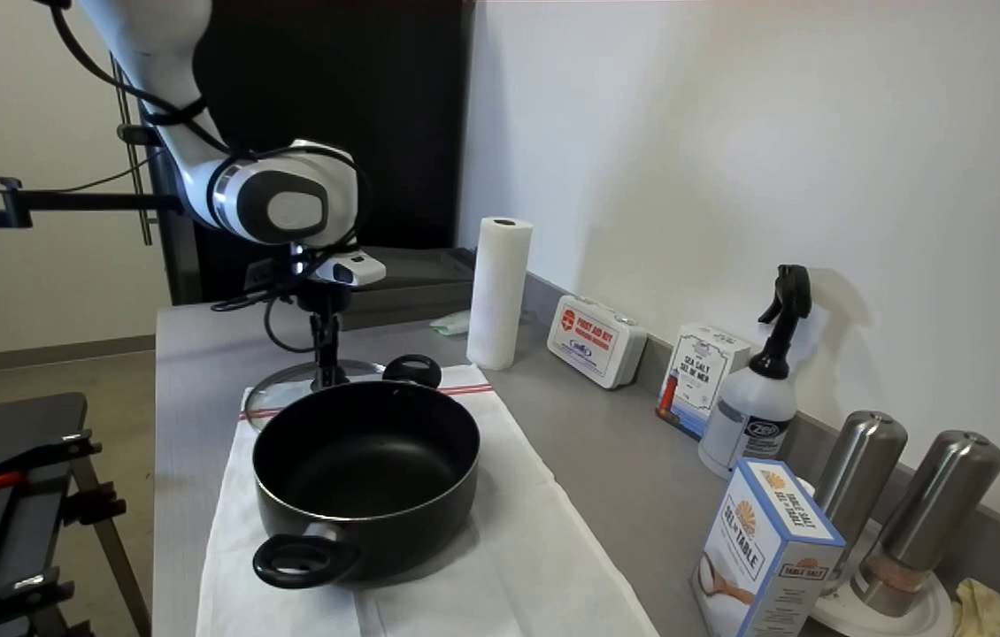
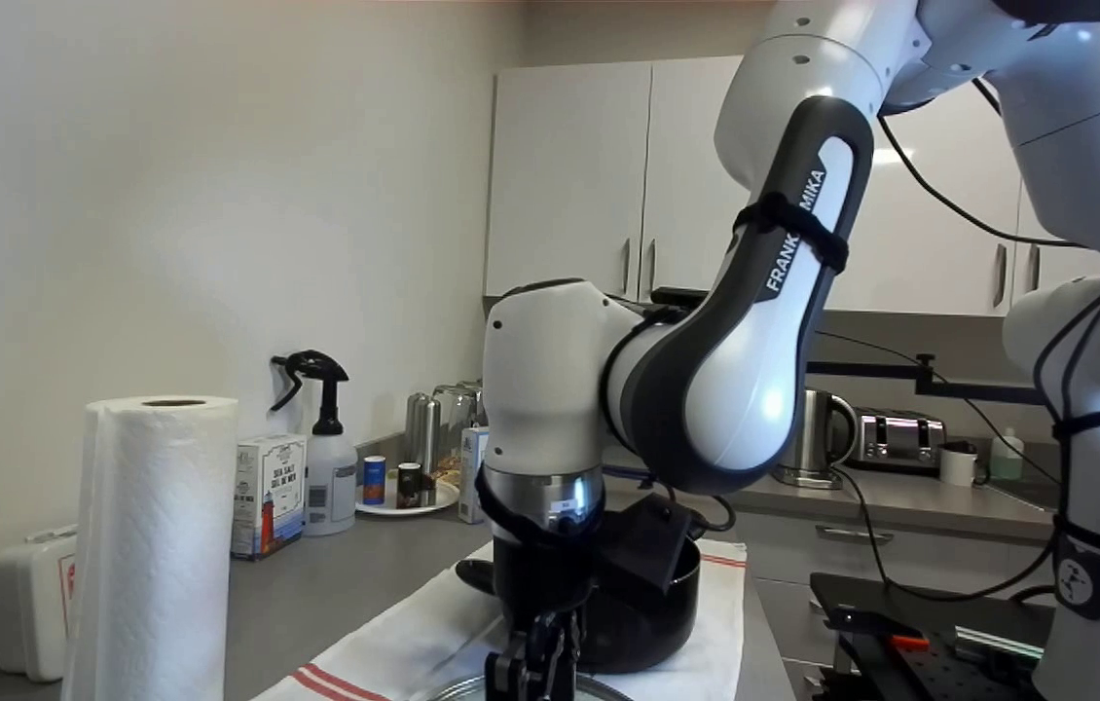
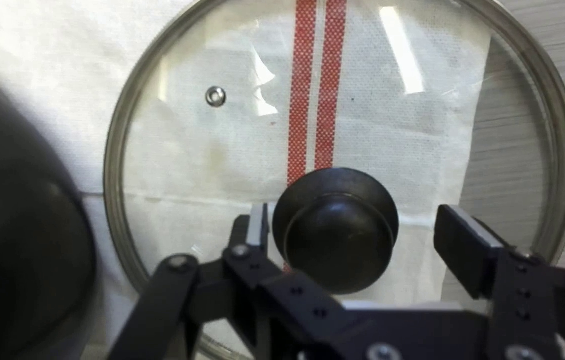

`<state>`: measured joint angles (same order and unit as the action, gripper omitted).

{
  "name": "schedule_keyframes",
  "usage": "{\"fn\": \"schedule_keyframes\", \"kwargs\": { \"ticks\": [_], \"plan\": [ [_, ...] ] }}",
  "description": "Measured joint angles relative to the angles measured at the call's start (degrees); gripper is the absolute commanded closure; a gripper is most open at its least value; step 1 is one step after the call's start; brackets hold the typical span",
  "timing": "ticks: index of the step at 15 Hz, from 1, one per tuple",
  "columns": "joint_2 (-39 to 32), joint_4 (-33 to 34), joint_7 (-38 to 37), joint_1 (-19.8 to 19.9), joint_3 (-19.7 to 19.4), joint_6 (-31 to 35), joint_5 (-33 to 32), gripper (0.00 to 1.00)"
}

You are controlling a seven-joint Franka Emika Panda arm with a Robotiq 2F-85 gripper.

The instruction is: Put the glass lid on the black pot.

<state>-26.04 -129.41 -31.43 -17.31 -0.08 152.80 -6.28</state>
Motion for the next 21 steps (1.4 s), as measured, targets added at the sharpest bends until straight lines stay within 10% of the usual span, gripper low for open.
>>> {"fn": "schedule_keyframes", "kwargs": {
  "ticks": [4, 21],
  "plan": [
    [-0.2, 0.6, 0.0, -0.4, -0.9, 0.0, 0.0, 0.75],
    [7.9, -4.9, 0.4, -2.2, 2.6, -0.2, 0.1, 0.75]
  ]
}}
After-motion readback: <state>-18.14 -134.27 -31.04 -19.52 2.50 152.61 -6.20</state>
